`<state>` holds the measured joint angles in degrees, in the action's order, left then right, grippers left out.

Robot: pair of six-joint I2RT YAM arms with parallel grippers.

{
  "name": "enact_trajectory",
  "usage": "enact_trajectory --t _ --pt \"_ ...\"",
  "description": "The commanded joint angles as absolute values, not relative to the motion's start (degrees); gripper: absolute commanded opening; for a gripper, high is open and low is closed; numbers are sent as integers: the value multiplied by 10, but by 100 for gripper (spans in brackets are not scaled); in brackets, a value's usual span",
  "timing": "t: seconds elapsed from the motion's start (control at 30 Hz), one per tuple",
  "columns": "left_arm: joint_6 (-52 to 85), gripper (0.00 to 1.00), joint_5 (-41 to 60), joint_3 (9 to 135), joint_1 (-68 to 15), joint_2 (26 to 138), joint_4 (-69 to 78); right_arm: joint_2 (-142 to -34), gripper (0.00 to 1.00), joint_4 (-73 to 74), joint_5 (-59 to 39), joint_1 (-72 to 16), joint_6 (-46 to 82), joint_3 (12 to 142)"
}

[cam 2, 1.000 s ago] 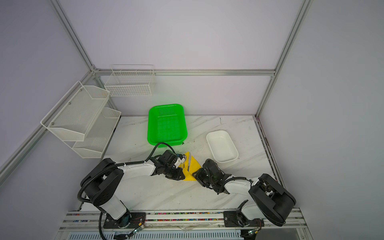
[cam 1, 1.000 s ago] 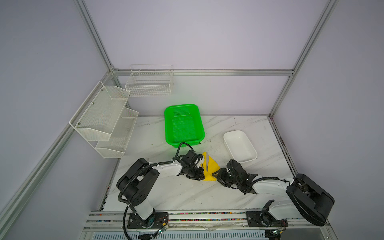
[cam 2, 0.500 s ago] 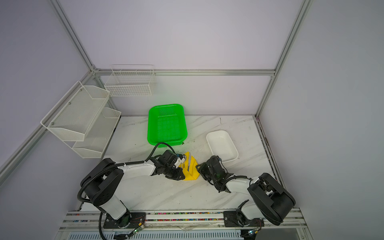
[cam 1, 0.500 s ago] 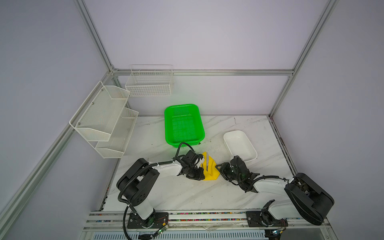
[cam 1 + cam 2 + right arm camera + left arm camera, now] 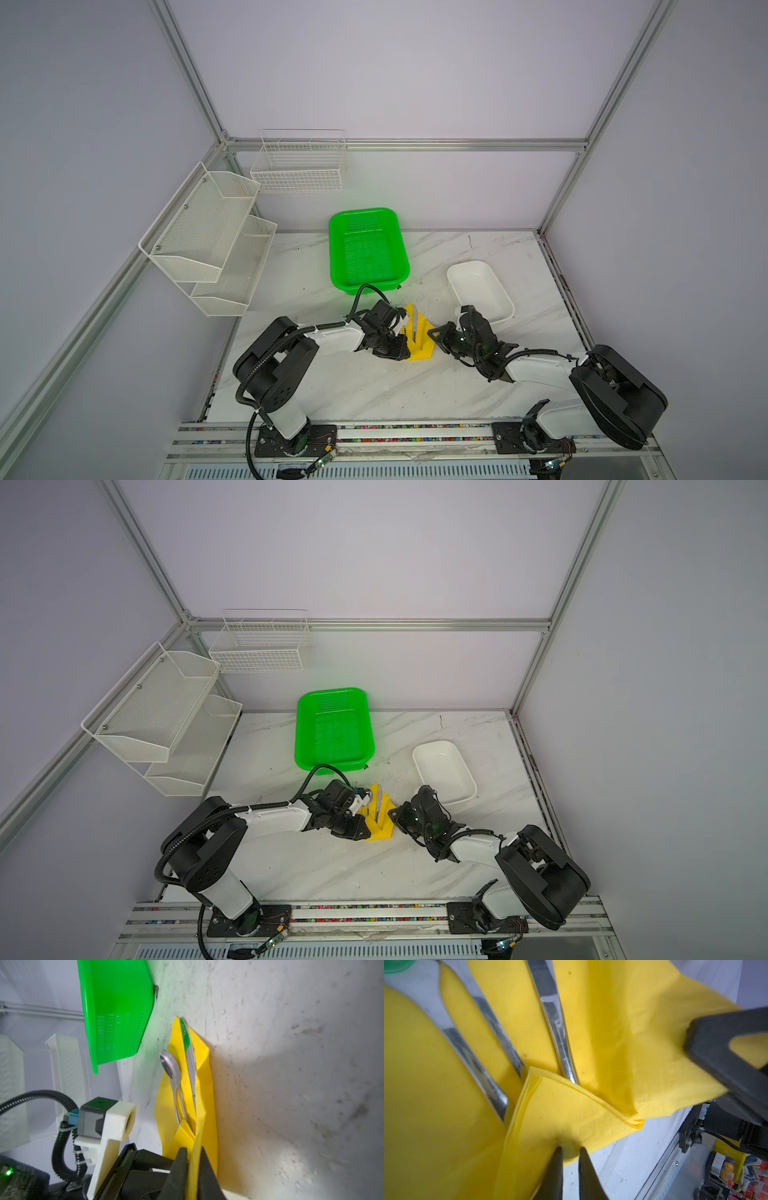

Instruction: Place the utensils on the paper napkin and roll it up

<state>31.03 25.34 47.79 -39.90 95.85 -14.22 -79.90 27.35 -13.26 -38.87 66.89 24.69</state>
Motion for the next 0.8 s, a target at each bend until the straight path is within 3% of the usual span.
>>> enact_trajectory --t 0.0,0.4,0.77 --pt "325 16 238 508 -400 934 -127 -808 10 251 -145 -389 647 279" --pt "339 15 220 507 -399 931 -127 -849 6 147 -104 -426 620 364" --pt "313 17 297 504 -400 918 -77 -812 6 106 -61 -426 654 341"
